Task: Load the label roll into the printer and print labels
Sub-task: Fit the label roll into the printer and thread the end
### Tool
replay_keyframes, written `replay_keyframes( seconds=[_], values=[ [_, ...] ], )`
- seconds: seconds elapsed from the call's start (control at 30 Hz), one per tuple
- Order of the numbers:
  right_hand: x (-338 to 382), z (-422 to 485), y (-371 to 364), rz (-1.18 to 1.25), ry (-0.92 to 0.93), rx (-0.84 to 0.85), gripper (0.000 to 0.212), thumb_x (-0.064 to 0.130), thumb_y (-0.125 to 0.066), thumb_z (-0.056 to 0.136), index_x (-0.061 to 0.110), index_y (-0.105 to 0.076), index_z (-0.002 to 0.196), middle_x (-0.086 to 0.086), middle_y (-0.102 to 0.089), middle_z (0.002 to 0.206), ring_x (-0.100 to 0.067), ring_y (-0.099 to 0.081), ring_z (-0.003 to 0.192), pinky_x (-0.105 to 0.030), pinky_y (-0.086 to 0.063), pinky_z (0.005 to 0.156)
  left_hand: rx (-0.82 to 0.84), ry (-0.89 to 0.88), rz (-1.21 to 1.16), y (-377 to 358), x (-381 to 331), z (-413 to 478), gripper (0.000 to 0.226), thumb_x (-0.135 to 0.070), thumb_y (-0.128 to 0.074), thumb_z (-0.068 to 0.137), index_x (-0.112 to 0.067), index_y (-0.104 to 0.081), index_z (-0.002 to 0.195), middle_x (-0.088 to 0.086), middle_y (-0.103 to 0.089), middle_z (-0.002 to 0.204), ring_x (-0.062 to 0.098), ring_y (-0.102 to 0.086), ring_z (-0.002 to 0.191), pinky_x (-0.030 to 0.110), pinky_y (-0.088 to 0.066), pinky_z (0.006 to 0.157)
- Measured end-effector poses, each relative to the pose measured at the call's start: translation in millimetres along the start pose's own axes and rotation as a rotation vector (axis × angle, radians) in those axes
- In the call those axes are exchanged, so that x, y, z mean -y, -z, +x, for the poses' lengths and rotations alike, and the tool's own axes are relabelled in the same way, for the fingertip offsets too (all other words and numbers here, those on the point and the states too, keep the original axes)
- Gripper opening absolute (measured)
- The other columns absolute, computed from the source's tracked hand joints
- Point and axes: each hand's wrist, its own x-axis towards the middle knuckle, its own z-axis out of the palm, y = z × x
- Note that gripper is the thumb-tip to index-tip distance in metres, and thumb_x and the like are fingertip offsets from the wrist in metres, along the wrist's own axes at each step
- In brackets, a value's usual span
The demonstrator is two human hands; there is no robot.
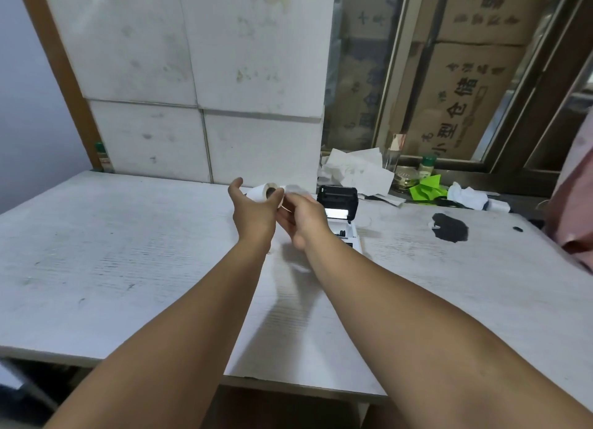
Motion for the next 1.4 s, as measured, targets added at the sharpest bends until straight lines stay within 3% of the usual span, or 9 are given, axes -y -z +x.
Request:
replay_keyframes(
  seconds=[0.27,0.43,0.67,0.87,0.97,1.07,1.17,1.3,1.4],
  values=[
    [2,-1,0,-0.03,0.048,0.042,0.027,0.004,-0.048,0.089,0.018,-0.071,0.091,0.002,-0.073,0.089,-0.017,-0.067,0.092,-0.035,-0.051,0.1,0.014,0.019,-0.012,-7,-5,1,0.074,-0.029,-0.069,0.083,-0.024,-0.026,0.143,-0.001,-0.045,0.106,0.016,-0.046,0.094,0.024,-0.033,0.08],
    [10,-4,-2,-0.084,0.081,0.055,0.024,0.008,-0.047,0.09,0.019,-0.067,0.084,0.002,-0.067,0.08,-0.014,-0.061,0.079,-0.027,-0.051,0.077,0.05,0.017,0.059,-6,-6,4,0.078,-0.029,-0.069,0.082,-0.024,-0.022,0.144,0.001,-0.048,0.109,0.017,-0.047,0.09,0.019,-0.036,0.066],
    [15,-3,6,-0.464,0.201,0.182,0.013,0.012,-0.062,0.087,0.013,-0.066,0.1,-0.001,-0.064,0.087,-0.008,-0.061,0.075,-0.023,-0.051,0.078,0.083,-0.014,0.191,-7,-4,3,0.055,-0.01,-0.046,0.09,-0.031,-0.026,0.137,-0.005,-0.056,0.12,0.022,-0.056,0.103,0.046,-0.054,0.075],
    [14,1,14,-0.536,0.208,0.124,0.027,0.012,-0.065,0.083,0.013,-0.063,0.11,-0.005,-0.066,0.094,-0.013,-0.064,0.079,-0.026,-0.055,0.078,0.153,0.019,0.233,-14,-1,11,0.081,-0.012,-0.049,0.092,-0.033,0.004,0.15,0.001,-0.056,0.118,0.02,-0.055,0.094,0.032,-0.049,0.058],
    [16,6,17,-0.523,0.23,0.049,0.018,0.013,-0.06,0.083,0.017,-0.065,0.1,-0.012,-0.068,0.101,-0.023,-0.065,0.09,-0.038,-0.055,0.087,0.306,-0.09,0.125,-16,10,10,0.086,-0.011,-0.058,0.079,-0.014,-0.009,0.15,0.002,-0.063,0.101,0.002,-0.054,0.084,0.007,-0.043,0.063],
    [20,8,21,-0.425,0.207,-0.01,0.019,0.015,-0.055,0.088,0.015,-0.065,0.105,-0.015,-0.067,0.109,-0.025,-0.063,0.093,-0.039,-0.056,0.082,0.333,-0.142,0.217,-16,11,6,0.039,-0.007,-0.062,0.079,-0.011,-0.052,0.117,-0.004,-0.058,0.079,0.01,-0.057,0.071,0.016,-0.042,0.053],
    [25,10,31,-0.39,0.188,-0.018,0.022,0.012,-0.047,0.093,0.016,-0.066,0.103,-0.008,-0.066,0.097,-0.023,-0.063,0.084,-0.027,-0.054,0.064,0.397,-0.111,0.257,-18,11,7,0.023,-0.011,-0.067,0.077,-0.02,-0.06,0.096,-0.004,-0.064,0.087,0.014,-0.06,0.08,0.021,-0.041,0.058],
    [34,6,45,-0.375,0.132,0.004,0.019,0.01,-0.049,0.092,0.018,-0.066,0.096,-0.005,-0.068,0.079,-0.022,-0.065,0.067,-0.029,-0.055,0.067,0.488,-0.081,0.215,-18,16,16,0.046,-0.012,-0.068,0.081,-0.023,-0.051,0.123,0.001,-0.062,0.102,0.011,-0.06,0.09,0.025,-0.047,0.074],
    [41,7,54,-0.433,0.134,0.028,0.025,0.012,-0.049,0.093,0.011,-0.066,0.11,-0.01,-0.071,0.09,-0.024,-0.069,0.072,-0.033,-0.058,0.075,0.532,0.008,0.131,-19,17,17,0.045,-0.019,-0.069,0.084,-0.021,-0.052,0.125,0.005,-0.064,0.108,0.016,-0.061,0.1,0.025,-0.045,0.078]
  ],
)
